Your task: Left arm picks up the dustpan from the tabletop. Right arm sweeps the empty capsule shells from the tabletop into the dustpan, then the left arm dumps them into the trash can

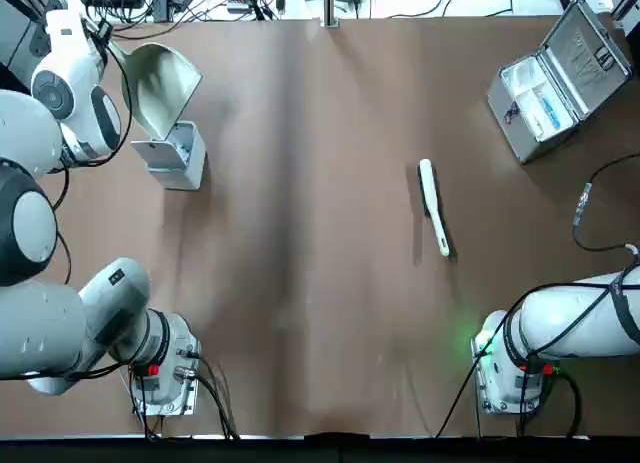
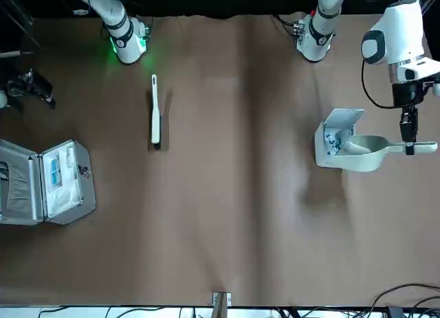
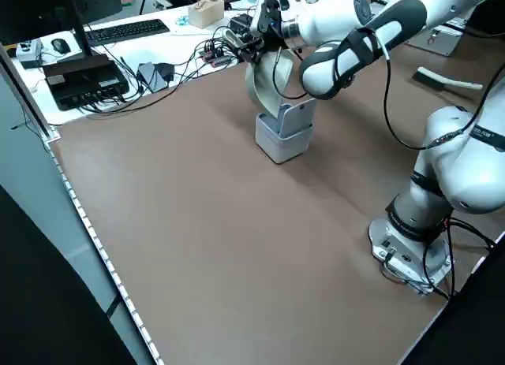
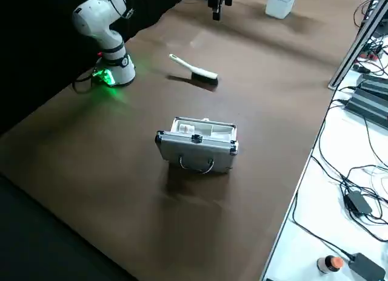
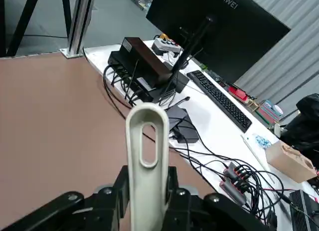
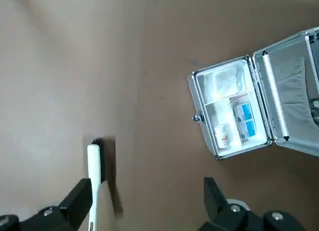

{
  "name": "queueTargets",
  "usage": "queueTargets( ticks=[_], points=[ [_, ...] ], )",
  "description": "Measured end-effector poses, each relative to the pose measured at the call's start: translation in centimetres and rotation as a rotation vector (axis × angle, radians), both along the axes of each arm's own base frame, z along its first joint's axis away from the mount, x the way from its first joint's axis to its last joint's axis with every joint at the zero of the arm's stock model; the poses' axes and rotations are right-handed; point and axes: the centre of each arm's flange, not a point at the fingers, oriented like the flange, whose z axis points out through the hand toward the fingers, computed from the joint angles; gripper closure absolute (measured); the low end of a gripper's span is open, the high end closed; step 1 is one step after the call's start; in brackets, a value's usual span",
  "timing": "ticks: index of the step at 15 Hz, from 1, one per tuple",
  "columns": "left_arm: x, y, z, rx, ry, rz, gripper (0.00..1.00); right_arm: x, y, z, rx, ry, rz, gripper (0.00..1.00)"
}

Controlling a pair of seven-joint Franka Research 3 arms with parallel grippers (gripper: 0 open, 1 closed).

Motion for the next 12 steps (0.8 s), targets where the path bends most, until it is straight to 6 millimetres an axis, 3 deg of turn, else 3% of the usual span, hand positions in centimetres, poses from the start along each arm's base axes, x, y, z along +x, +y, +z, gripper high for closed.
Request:
queueTargets(
  ticks=[12],
  points=[
    [-2.3, -1.3, 1.1, 0.074, -0.014, -0.007, 0.67, 0.0, 0.0, 0.0, 0.0, 0.001, 0.0, 0.01]
  ],
)
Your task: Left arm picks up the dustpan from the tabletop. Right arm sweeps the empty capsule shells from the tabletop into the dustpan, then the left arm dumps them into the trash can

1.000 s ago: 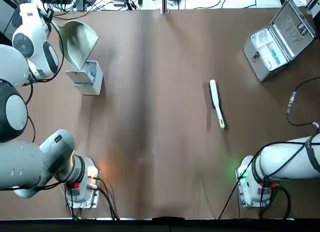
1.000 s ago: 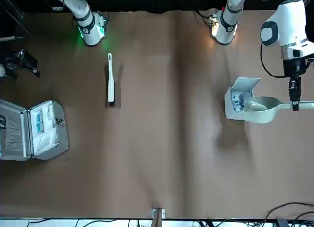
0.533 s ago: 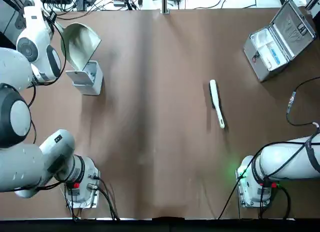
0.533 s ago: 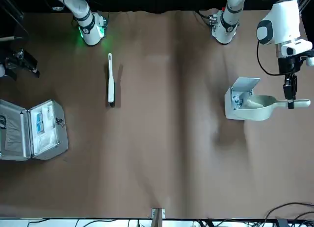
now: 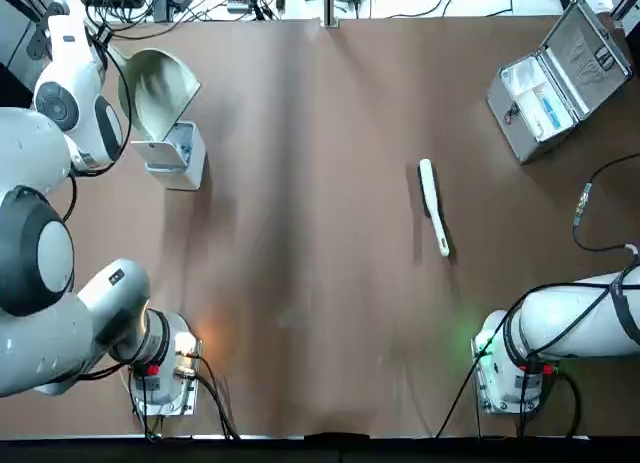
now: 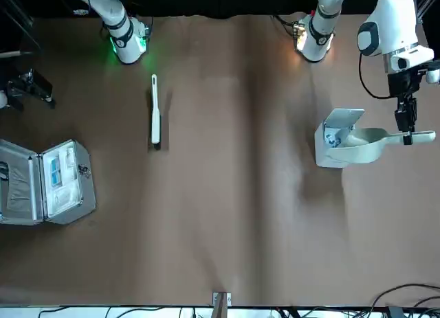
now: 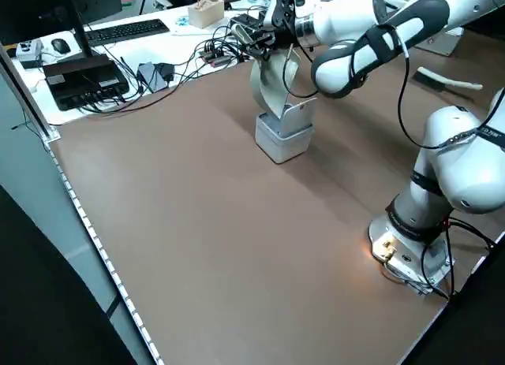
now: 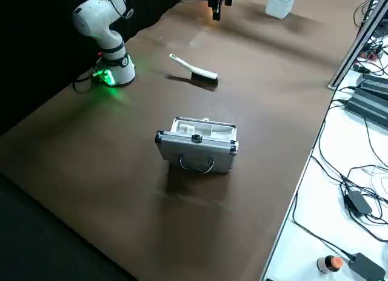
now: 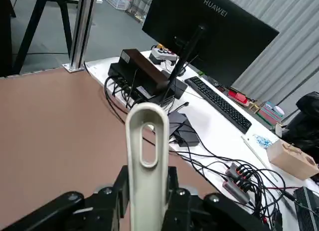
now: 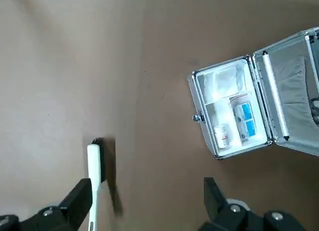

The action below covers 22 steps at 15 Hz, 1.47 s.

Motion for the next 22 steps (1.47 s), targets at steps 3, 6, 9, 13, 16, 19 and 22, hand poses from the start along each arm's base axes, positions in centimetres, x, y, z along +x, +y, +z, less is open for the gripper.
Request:
queueTargets(
  ticks=[3, 6, 9, 13, 16, 19, 22],
  points=[
    [-0.1, 0.0, 0.0, 0.003, 0.001, 0.001, 0.67, 0.0, 0.0, 0.0, 0.0, 0.0, 0.001, 0.01],
    [0.0, 0.0, 0.1, 0.002, -0.001, 0.0, 0.67, 0.0, 0.0, 0.0, 0.0, 0.0, 0.001, 0.01],
    [0.8, -0.2, 0.8, -0.006, 0.004, -0.004, 0.67, 0.0, 0.1, 0.0, 0.0, 0.0, 0.001, 0.01],
    [2.7, -0.2, 1.6, -0.038, 0.031, -0.013, 0.67, 0.0, 0.1, 0.0, 0.0, 0.0, 0.001, 0.01],
    [4.7, -0.1, 2.7, -0.065, 0.083, -0.023, 0.67, 0.0, 0.1, 0.0, 0.0, 0.0, 0.002, 0.01],
    [6.2, 0.1, 4.0, -0.078, 0.154, -0.036, 0.67, 0.0, 0.1, 0.0, 0.0, 0.0, 0.003, 0.01],
    [7.3, 2.2, 4.9, -0.073, 0.23, -0.036, 0.67, 0.0, 0.1, 0.0, 0.0, 0.0, 0.003, 0.01]
  ],
)
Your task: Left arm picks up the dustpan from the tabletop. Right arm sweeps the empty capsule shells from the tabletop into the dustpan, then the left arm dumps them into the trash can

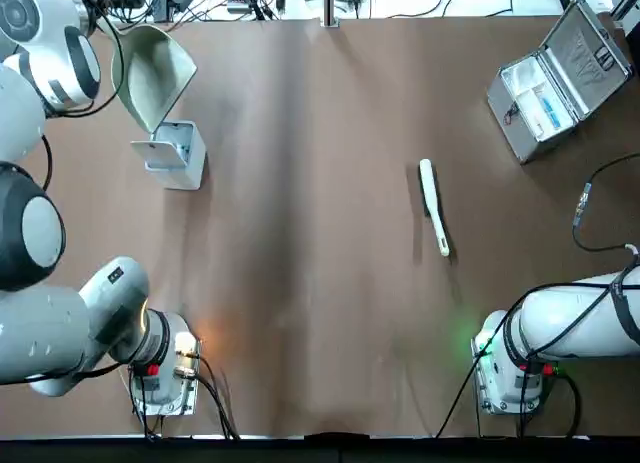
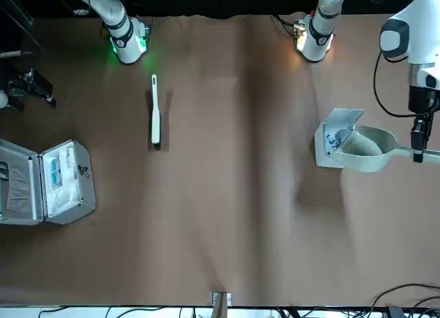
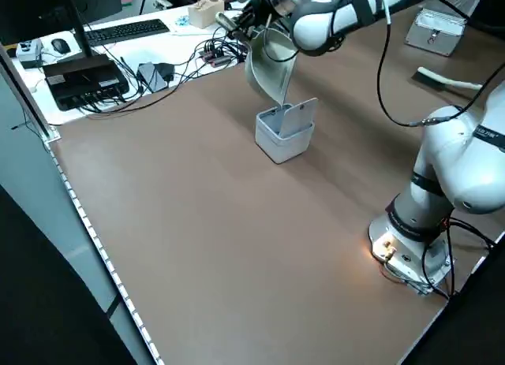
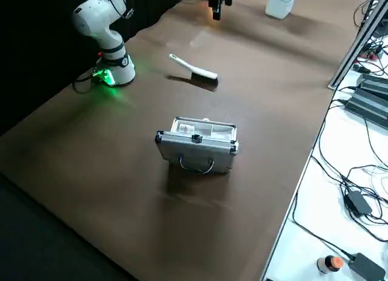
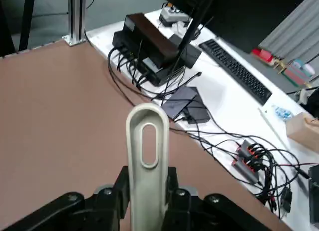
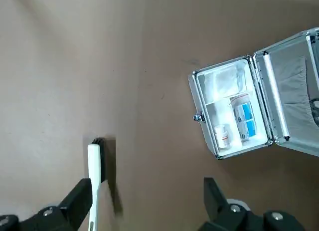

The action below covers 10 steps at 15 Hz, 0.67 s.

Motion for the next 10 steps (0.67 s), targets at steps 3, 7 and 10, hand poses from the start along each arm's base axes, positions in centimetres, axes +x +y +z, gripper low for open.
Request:
queueTargets(
  ticks=[3, 7, 10],
  points=[
    [1.4, 0.6, 0.4, -0.041, 0.078, -0.011, 0.67, 0.0, 0.0, 0.0, 0.0, 0.0, 0.0, 0.01],
    [2.9, 2.5, 1.3, -0.076, 0.168, -0.016, 0.67, 0.0, 0.0, 0.0, 0.0, 0.0, 0.0, 0.01],
    [4.8, 4.4, 2.0, -0.089, 0.261, -0.036, 0.67, 0.0, 0.0, 0.0, 0.0, 0.0, 0.0, 0.01]
  ],
)
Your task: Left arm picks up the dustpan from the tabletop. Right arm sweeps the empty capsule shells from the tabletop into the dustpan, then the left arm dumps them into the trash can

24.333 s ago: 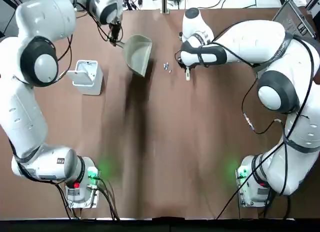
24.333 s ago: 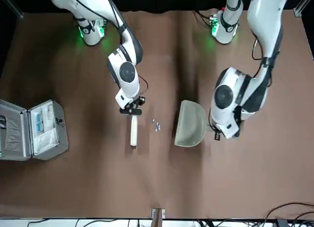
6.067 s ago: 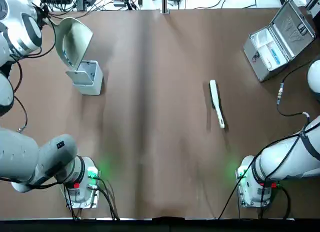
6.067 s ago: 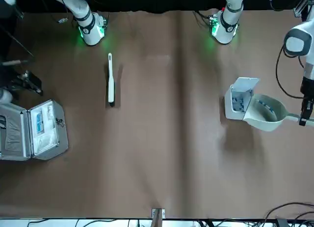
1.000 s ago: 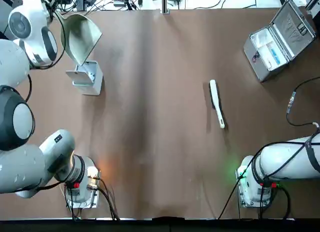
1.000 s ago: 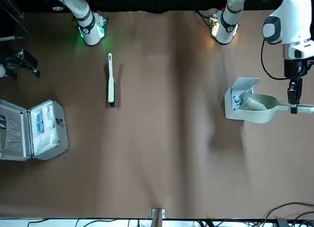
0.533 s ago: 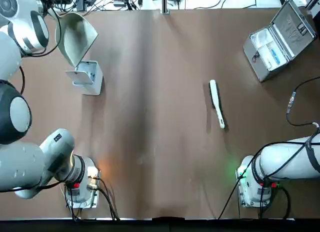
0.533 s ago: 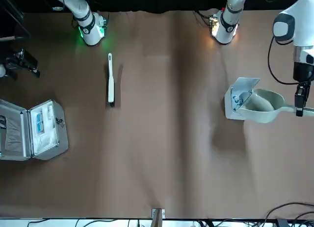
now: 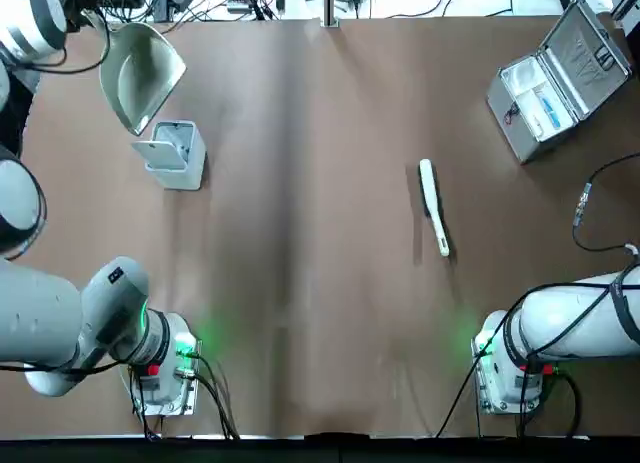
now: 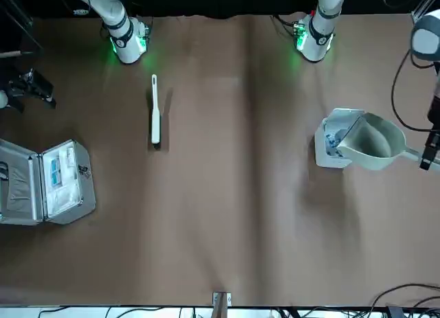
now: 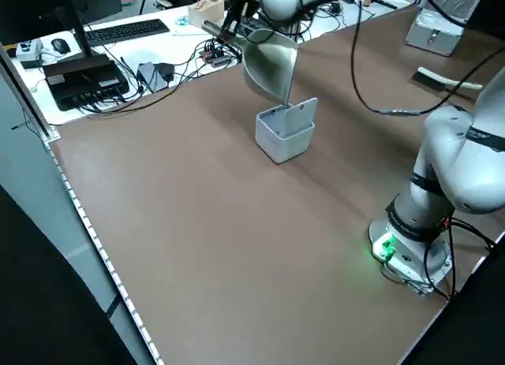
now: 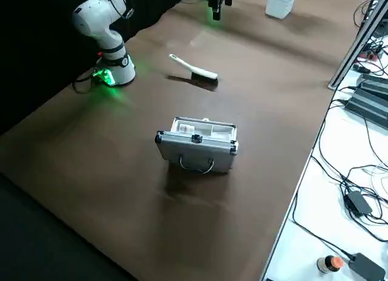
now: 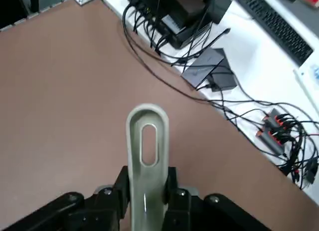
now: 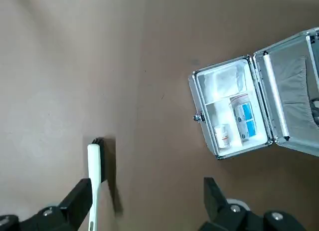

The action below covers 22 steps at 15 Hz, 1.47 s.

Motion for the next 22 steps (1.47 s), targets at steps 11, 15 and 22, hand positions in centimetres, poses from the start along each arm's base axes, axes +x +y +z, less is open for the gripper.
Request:
queueTargets(
  ticks=[11, 15, 22],
  points=[
    [6.5, 5.2, 1.6, -0.068, 0.203, 0.035, 0.67, 0.0, 0.0, 0.0, 0.0, 0.001, 0.0, 0.01],
    [9.0, 4.2, 0.9, -0.053, 0.234, 0.111, 0.67, 0.0, 0.2, 0.0, 0.0, 0.001, 0.004, 0.01],
    [12.2, 7.6, -4.8, -0.1, 0.265, 0.363, 0.67, 0.0, 0.1, -0.1, 0.0, 0.002, 0.003, 0.01]
  ],
)
